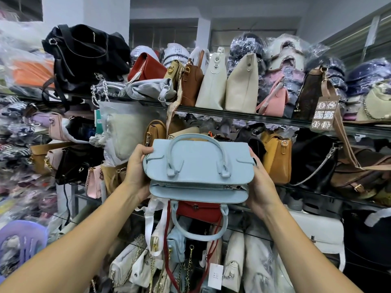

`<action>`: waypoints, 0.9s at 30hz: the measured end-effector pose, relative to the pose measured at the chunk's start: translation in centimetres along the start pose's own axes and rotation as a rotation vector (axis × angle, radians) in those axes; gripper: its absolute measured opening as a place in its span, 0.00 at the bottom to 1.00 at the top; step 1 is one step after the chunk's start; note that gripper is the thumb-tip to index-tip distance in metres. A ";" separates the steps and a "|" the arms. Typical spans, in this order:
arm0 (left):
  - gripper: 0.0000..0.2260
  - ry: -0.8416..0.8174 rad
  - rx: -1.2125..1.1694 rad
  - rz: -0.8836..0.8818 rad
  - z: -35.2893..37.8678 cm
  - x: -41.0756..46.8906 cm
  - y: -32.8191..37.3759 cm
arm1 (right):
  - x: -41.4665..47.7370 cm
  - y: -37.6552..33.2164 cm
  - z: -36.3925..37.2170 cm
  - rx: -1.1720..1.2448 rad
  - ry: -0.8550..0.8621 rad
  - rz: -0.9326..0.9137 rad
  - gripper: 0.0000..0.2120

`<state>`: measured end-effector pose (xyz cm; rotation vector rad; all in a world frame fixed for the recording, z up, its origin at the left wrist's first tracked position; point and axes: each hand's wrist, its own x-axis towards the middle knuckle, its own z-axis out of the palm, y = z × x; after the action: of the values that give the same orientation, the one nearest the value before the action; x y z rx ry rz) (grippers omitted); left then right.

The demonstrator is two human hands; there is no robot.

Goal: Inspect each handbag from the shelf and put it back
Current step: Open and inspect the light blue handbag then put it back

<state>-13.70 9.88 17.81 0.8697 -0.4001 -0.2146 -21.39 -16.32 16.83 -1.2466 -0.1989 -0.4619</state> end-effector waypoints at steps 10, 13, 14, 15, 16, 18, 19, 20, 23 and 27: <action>0.22 0.085 -0.059 0.022 -1.0 0.2 0.3 | -1.1 -0.4 1.2 -0.071 -0.044 -0.095 0.30; 0.18 0.115 -0.057 0.018 -1.5 0.1 0.3 | -1.2 -0.5 1.4 -0.088 -0.069 -0.104 0.34; 0.18 0.118 -0.058 0.017 -1.5 0.1 0.2 | -1.2 -0.5 1.4 -0.089 -0.075 -0.103 0.35; 0.18 0.117 -0.060 0.016 -1.6 0.1 0.1 | -1.3 -0.5 1.5 -0.086 -0.079 -0.104 0.35; 0.17 0.121 -0.055 0.022 -1.5 -0.1 0.1 | -1.4 -0.5 1.5 -0.085 -0.081 -0.106 0.35; 0.17 0.143 -0.039 0.029 -1.3 -0.3 0.1 | -1.6 -0.5 1.7 -0.096 -0.084 -0.117 0.35; 0.18 0.152 -0.033 0.021 -1.3 -0.3 0.1 | -1.7 -0.6 1.8 -0.103 -0.086 -0.122 0.36; 0.20 0.159 -0.027 0.017 -1.3 -0.3 0.1 | -1.7 -0.7 1.9 -0.109 -0.086 -0.126 0.36; 0.25 0.185 0.007 0.004 -1.6 -0.1 0.1 | -1.8 -0.8 2.1 -0.141 -0.063 -0.148 0.35; 0.26 0.221 0.029 -0.016 -2.3 0.4 0.2 | -2.1 -1.3 2.6 -0.214 -0.038 -0.189 0.33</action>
<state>-12.33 11.43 16.78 0.9152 -0.1907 -0.1264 -23.58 -13.67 17.92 -1.4536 -0.3074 -0.6353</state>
